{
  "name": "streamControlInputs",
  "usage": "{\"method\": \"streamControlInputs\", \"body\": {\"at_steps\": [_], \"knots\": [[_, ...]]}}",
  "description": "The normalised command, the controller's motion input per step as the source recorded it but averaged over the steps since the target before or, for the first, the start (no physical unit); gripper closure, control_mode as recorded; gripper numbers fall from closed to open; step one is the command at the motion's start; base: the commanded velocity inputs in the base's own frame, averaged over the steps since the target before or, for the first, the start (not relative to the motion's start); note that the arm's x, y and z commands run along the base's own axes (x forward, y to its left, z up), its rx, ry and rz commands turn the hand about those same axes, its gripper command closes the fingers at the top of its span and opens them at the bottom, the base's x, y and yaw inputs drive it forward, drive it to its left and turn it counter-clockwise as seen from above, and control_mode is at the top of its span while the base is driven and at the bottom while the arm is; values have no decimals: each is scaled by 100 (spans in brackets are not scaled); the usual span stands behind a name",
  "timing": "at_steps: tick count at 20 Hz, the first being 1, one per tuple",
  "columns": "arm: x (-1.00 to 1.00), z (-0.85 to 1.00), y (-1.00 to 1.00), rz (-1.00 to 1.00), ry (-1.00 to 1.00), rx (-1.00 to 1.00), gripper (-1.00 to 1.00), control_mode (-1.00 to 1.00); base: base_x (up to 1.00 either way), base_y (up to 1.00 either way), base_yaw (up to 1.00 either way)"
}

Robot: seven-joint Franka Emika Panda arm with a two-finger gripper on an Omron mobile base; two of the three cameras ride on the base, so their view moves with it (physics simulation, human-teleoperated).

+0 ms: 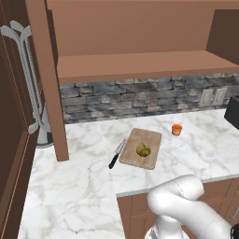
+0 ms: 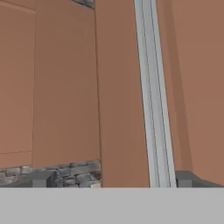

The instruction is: Pick the bread, place it on the cutting board, pick the jam, place it on the counter, and close the cabinet.

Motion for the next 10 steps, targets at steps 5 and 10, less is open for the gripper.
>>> {"method": "streamControlInputs", "body": {"at_steps": [5, 10], "knots": [[5, 0, 21, 0, 0, 3, -100, -100, 0, 0, 0], [8, 0, 24, 0, 0, 3, -100, -100, 0, 0, 0]]}}
